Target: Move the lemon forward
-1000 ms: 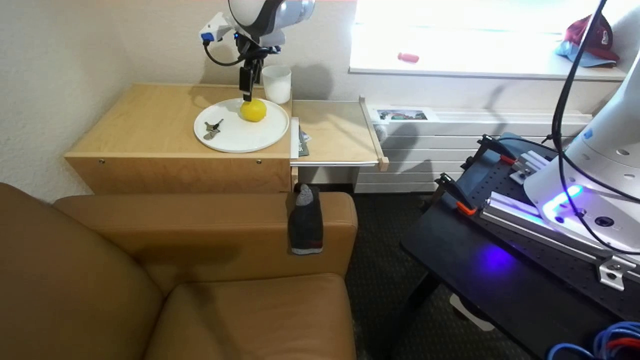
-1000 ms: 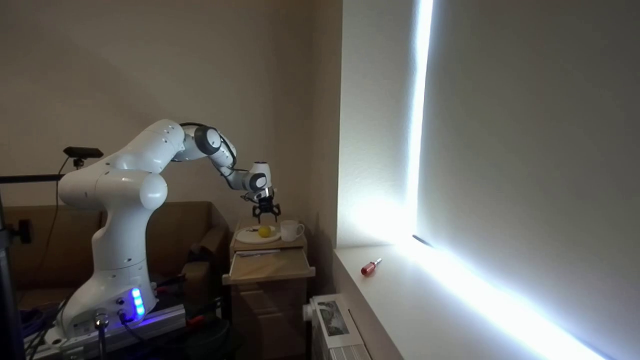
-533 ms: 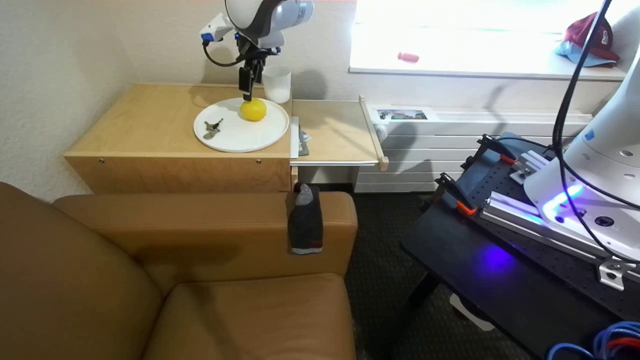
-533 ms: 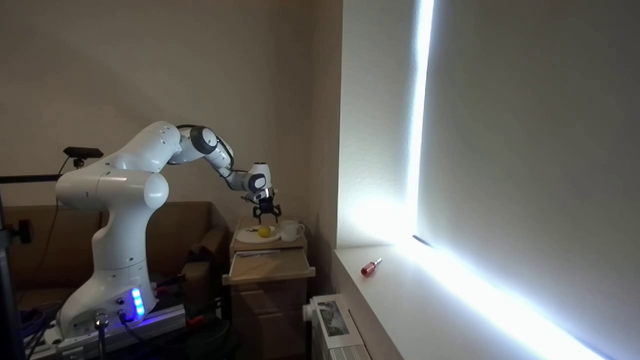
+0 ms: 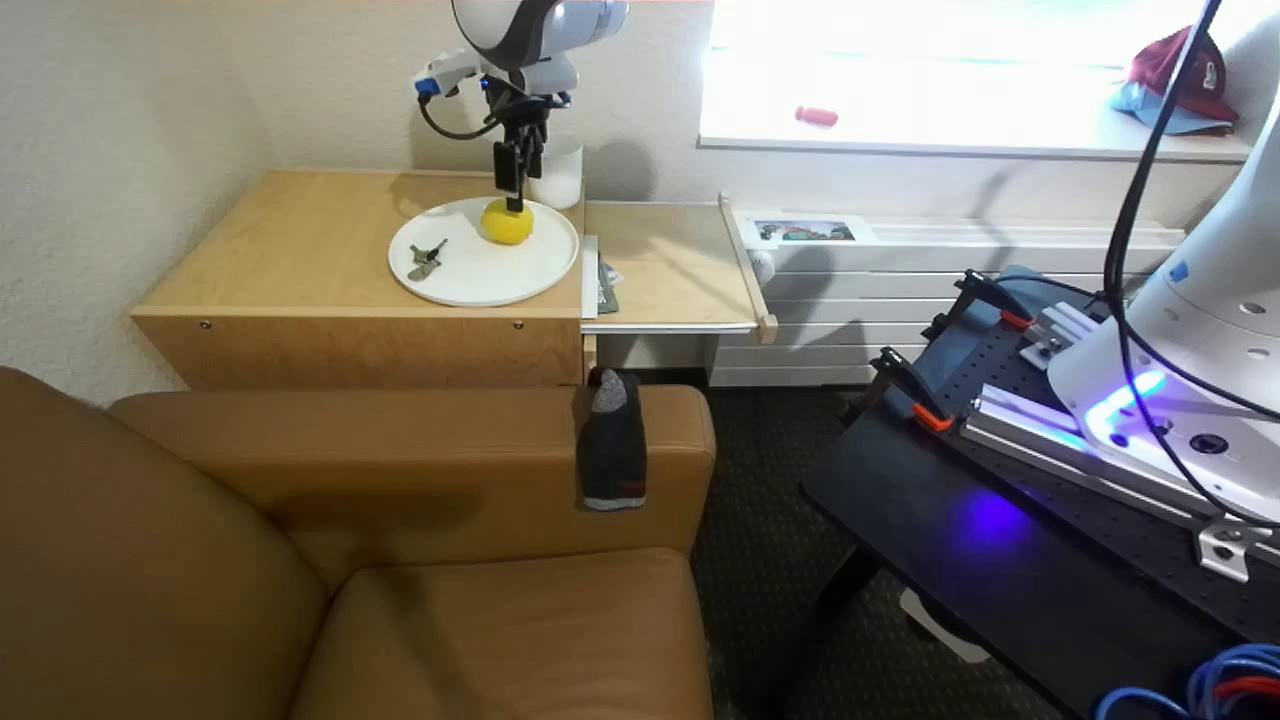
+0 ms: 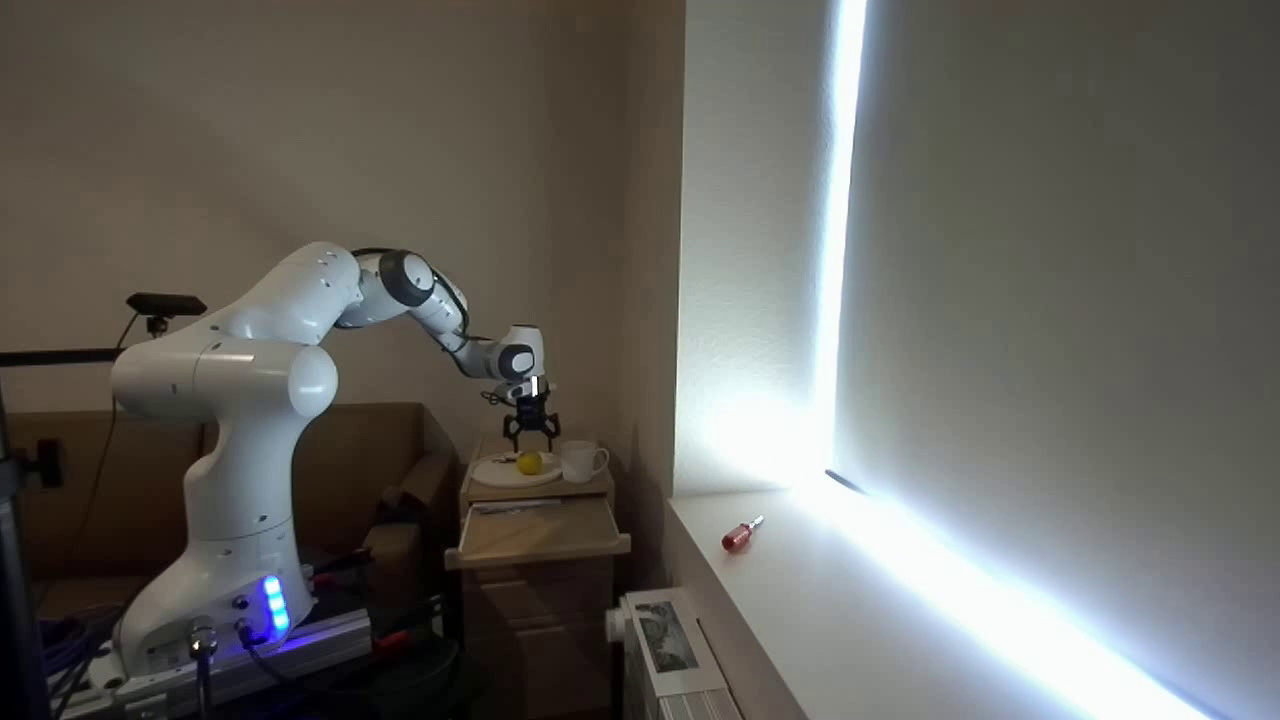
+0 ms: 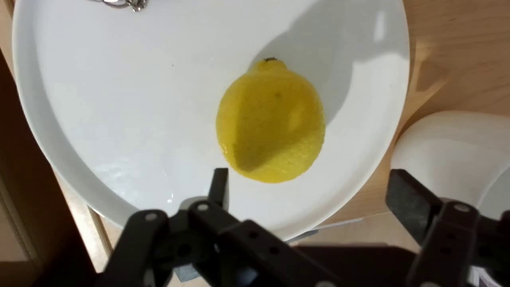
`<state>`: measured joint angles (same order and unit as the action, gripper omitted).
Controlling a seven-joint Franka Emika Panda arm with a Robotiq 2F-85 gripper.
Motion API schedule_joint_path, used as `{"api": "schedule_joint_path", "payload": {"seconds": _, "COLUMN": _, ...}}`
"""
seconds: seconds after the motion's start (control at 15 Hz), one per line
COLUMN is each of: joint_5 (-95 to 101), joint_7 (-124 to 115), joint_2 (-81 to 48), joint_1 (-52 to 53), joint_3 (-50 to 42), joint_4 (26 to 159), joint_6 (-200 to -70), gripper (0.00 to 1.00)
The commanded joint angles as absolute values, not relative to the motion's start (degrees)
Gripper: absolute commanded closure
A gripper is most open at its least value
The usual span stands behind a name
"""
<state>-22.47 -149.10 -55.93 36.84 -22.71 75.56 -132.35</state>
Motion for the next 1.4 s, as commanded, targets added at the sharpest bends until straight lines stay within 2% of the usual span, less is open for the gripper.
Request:
{"api": "schedule_joint_path", "payload": {"seconds": 0.0, "joint_5": -23.8, "joint_7": -147.7, "joint_2": -56.1, "joint_1": 36.0, "joint_3": -20.8, "joint_4": 75.2, "joint_6": -131.9, "gripper": 0.0}}
{"api": "schedule_joint_path", "payload": {"seconds": 0.53, "joint_5": -22.6, "joint_7": -148.8, "joint_2": -56.3, "joint_1": 37.1, "joint_3": -19.8, "joint_4": 75.6, "joint_6": -132.7, "gripper": 0.0}}
{"api": "schedule_joint_path", "payload": {"seconds": 0.8, "joint_5": -26.4, "joint_7": -149.0, "joint_2": -60.1, "joint_1": 38.1, "joint_3": -23.2, "joint_4": 73.5, "joint_6": -133.0, "gripper": 0.0}}
{"api": "schedule_joint_path", "payload": {"seconds": 1.27, "joint_5": -26.4, "joint_7": -148.0, "joint_2": -61.7, "joint_1": 36.3, "joint_3": -19.6, "joint_4": 70.8, "joint_6": -137.3, "gripper": 0.0}}
{"api": "schedule_joint_path", "payload": {"seconds": 1.33, "joint_5": -26.2, "joint_7": -148.2, "joint_2": -61.8, "joint_1": 36.3, "joint_3": -19.5, "joint_4": 70.4, "joint_6": -137.1, "gripper": 0.21}}
